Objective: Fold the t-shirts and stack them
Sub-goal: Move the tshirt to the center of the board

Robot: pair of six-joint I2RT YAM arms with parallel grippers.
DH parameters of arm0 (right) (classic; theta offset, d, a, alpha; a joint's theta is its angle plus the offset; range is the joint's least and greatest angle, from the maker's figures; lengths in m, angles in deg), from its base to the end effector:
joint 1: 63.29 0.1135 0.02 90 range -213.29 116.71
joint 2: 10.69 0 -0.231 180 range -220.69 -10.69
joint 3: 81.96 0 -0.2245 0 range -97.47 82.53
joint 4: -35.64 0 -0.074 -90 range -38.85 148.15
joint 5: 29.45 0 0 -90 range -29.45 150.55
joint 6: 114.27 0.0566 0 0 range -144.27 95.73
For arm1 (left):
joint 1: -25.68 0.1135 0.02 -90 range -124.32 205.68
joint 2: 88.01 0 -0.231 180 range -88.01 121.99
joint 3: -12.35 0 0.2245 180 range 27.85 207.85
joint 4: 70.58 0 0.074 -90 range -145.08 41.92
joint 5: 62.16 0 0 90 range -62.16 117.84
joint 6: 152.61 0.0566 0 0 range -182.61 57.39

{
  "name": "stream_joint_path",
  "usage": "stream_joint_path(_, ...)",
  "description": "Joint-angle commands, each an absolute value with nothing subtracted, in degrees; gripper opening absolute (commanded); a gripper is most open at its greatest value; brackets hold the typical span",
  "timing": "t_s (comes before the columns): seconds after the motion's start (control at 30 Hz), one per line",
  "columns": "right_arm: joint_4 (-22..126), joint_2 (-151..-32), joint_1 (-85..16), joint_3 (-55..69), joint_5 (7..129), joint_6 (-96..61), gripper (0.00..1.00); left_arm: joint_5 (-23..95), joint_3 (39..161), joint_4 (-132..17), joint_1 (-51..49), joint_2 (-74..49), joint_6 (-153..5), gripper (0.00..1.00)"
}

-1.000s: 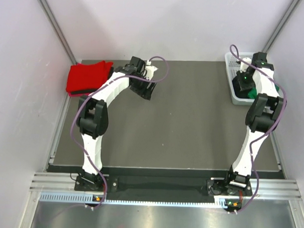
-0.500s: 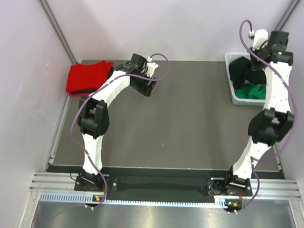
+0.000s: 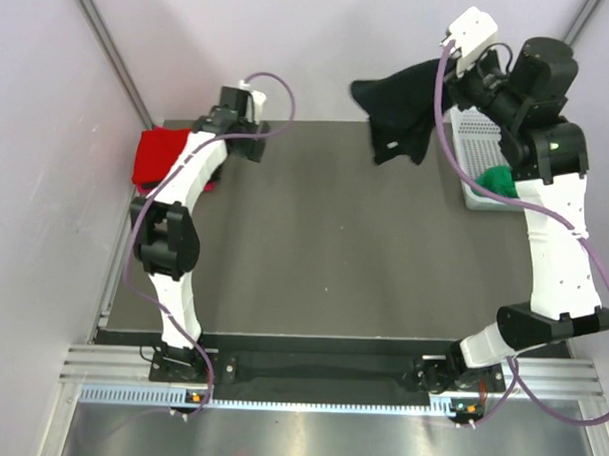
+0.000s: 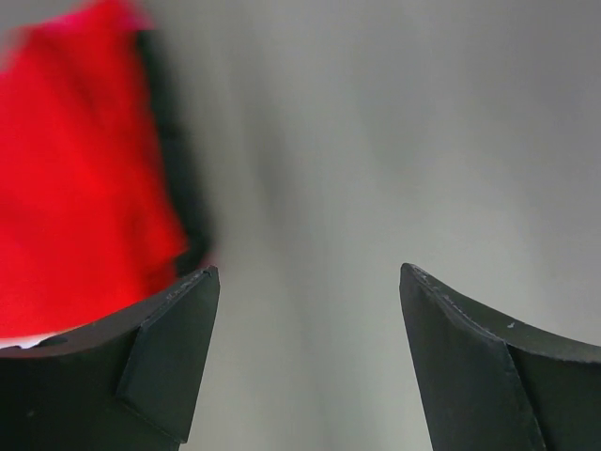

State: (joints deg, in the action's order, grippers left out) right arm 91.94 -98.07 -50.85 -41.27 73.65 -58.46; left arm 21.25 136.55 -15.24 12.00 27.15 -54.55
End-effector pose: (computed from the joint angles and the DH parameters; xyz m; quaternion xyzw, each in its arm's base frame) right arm 0.2674 0.0721 0.5112 -0.3596 0.6386 -0.0452 0.6789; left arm 0.4192 -0.0954 0.2637 0.1537 0.9140 0.0351 0.3737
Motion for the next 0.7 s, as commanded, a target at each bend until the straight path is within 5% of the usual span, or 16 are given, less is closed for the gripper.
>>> stream_joint_path(0.0,85.0,-97.5,-50.0,-33.5,73.2,-55.0,0.32,17.7,136.4,-18.5,16.0,21.4,-56.7,0.82)
stream_joint_path(0.03,84.0,-97.9,-50.0,-30.7,70.2,-54.6,0.49,17.9,136.2,-18.4,16.4,21.2,-56.7,0.82)
stream_joint_path(0.1,84.2,-100.9,-50.0,-26.8,66.5,-54.9,0.68,17.9,135.9,-18.6,17.1,20.8,-56.8,0.82)
stream_joint_path(0.17,87.0,-102.7,-50.0,-25.9,64.1,-53.5,0.67,17.9,135.7,-18.3,17.2,20.4,-56.6,0.82)
stream_joint_path(0.37,98.4,-97.7,-44.9,-8.7,82.9,-64.3,0.50,20.3,131.0,-17.6,17.2,16.9,-55.8,0.81)
stream_joint_path(0.67,99.4,-94.0,-38.9,16.9,94.6,-58.3,0.50,49.4,125.7,-12.2,15.8,18.5,-49.7,0.72)
